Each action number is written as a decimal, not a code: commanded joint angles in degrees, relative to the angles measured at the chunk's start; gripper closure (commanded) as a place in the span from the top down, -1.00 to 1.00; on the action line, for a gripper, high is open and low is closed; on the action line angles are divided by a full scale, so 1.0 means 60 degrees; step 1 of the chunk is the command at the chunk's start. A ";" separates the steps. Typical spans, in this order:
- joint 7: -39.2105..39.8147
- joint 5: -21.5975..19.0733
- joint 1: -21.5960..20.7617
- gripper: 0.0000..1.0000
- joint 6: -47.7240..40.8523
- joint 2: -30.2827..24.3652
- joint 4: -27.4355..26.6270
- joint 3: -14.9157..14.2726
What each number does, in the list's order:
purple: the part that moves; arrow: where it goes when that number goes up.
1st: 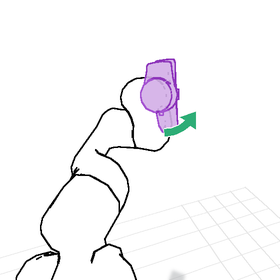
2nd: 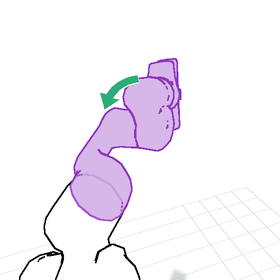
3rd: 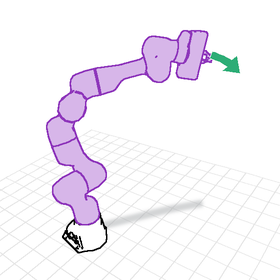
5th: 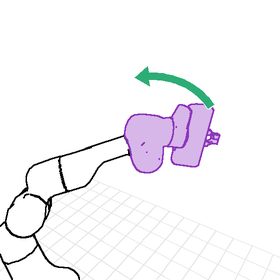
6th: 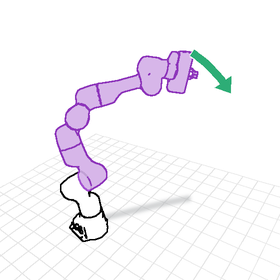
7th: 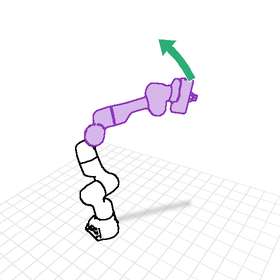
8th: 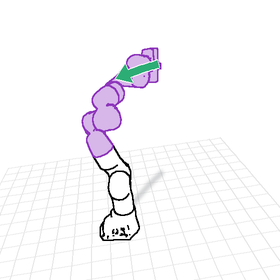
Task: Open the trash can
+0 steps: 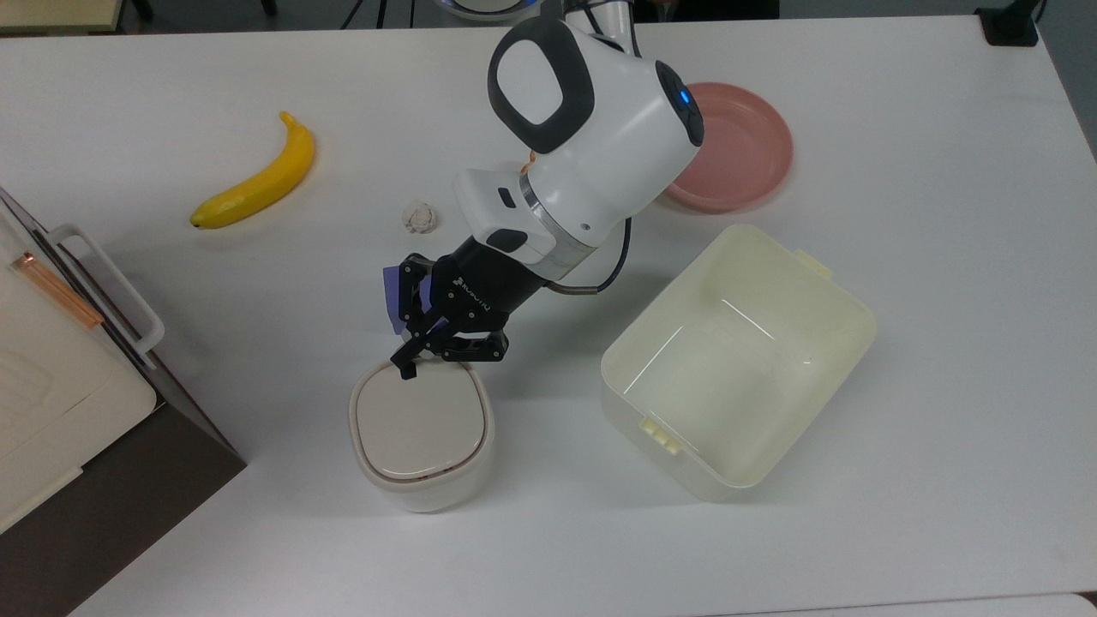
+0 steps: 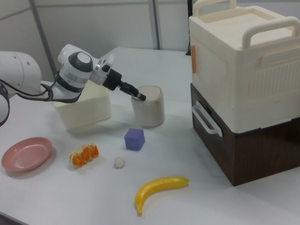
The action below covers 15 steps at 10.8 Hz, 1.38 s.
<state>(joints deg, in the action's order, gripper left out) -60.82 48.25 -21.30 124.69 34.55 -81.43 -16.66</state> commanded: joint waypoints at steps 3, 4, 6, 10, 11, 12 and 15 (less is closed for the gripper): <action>0.0319 -0.2732 0.0620 -1.00 0.0528 -0.1068 0.0154 0.0053; 0.0482 -0.3130 0.0708 -1.00 0.0604 -0.1085 0.0169 0.0038; 0.0498 -0.3090 0.0709 -1.00 0.0620 -0.1056 0.0155 0.0052; 0.0352 -0.2579 0.0680 -1.00 0.0460 0.0054 0.0914 0.0067; 0.0221 -0.2273 0.0680 -1.00 0.0444 0.0159 0.0916 0.0067; 0.0075 -0.1979 0.0680 -1.00 0.0400 0.0160 0.0887 0.0067; 0.0015 -0.1276 0.0621 -1.00 0.0211 0.0248 0.0537 0.0198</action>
<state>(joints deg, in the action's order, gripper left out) -59.40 37.46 -17.09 126.89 35.76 -77.18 -16.05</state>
